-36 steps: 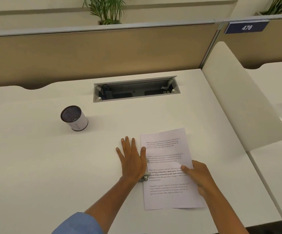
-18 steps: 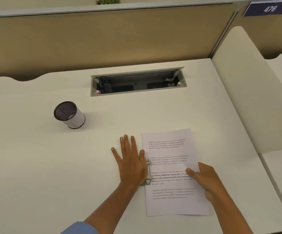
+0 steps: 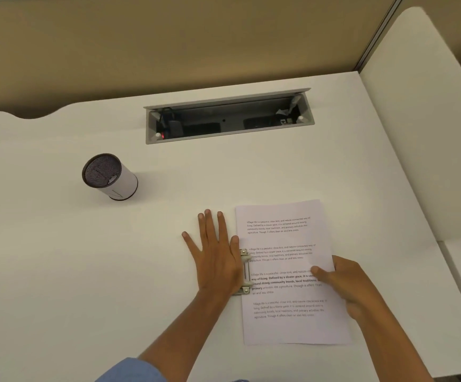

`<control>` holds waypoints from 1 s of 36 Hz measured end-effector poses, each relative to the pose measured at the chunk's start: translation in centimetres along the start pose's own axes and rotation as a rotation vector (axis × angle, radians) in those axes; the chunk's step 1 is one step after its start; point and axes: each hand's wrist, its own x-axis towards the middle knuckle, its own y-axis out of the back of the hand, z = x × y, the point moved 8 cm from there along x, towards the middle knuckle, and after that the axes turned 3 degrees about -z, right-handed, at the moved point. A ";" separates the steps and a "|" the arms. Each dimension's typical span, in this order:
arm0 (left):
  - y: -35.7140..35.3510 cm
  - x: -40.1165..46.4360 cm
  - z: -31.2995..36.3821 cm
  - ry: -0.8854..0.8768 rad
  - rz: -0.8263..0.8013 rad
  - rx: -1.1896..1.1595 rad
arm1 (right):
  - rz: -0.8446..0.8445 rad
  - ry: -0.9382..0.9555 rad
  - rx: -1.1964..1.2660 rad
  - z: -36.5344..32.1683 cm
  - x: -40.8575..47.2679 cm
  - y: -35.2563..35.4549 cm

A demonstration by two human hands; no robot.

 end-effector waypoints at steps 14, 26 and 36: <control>0.0 -0.1 0.0 0.001 0.015 -0.015 | 0.023 0.016 -0.002 -0.1 -0.1 0.0; 0.2 0.2 0.5 0.083 -0.069 -0.052 | 0.013 0.030 -0.028 -0.7 -0.7 0.0; 0.7 0.3 0.9 0.105 -0.114 -0.071 | 0.036 0.034 -0.010 -1.6 -2.0 1.1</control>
